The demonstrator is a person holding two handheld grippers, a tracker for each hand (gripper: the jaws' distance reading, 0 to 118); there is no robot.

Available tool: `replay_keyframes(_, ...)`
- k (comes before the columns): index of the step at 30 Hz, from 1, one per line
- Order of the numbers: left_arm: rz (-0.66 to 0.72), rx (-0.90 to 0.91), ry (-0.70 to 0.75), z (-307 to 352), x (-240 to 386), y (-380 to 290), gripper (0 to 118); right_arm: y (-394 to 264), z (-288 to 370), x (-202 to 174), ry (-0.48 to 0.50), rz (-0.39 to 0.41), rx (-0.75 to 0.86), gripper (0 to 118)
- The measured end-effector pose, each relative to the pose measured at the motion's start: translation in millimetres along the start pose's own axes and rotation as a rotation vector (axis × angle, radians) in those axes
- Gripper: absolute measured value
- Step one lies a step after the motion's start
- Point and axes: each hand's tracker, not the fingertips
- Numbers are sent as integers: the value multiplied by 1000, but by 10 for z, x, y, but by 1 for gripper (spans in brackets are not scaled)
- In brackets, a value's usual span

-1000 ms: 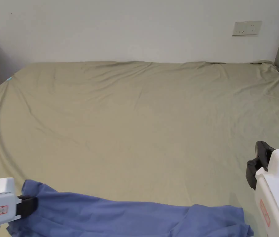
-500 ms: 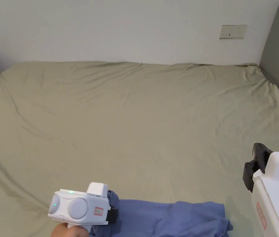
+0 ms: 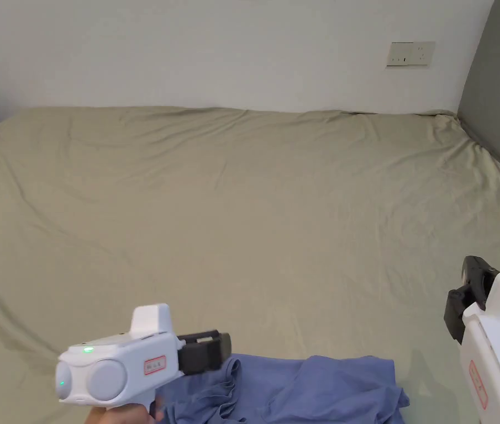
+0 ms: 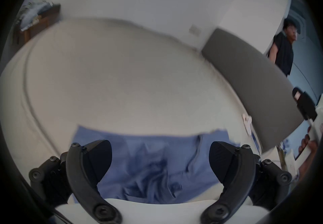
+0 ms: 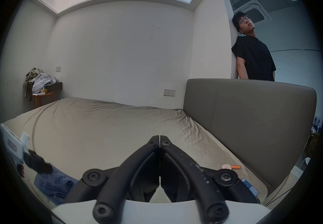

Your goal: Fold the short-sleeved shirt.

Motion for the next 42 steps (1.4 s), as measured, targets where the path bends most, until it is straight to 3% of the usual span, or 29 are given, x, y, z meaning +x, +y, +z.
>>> replay_keyframes(3,-52,162,73,261,-74,48,69,-3,-4,-19,6,-2,1,2)
replay_keyframes(4,-65,178,114,291,-94,49,38,-6,-6,-26,7,-2,2,2)
replay_keyframes(5,-84,181,160,305,-104,47,14,-8,-9,-33,8,-3,1,2)
replay_keyframes(6,-117,168,198,285,-133,23,0,-11,-13,-41,11,-4,-1,2)
replay_keyframes(14,-182,-49,231,-99,-218,-433,0,-46,-12,-79,21,0,-13,2)
replay_keyframes(22,-201,-241,94,-563,186,-991,0,-97,-3,-18,6,3,-30,2)
replay_keyframes(27,-372,-207,185,-674,527,-1144,0,-112,3,17,-5,-7,-36,2)
replay_keyframes(29,-341,-207,171,-638,470,-1119,0,-113,11,17,-4,-9,-35,2)
replay_keyframes(33,-115,-222,65,-505,241,-874,0,-102,23,11,1,-10,-34,2)
replay_keyframes(36,12,-131,-52,-216,46,-580,0,-76,31,8,3,-7,-29,2)
replay_keyframes(38,74,-100,-115,-34,-158,-378,7,-62,33,1,3,-2,-26,2)
replay_keyframes(41,184,-94,-155,144,-534,-179,47,-49,28,-13,7,-5,-24,2)
replay_keyframes(42,199,-107,-148,184,-658,-137,53,-47,25,-22,8,-5,-24,2)
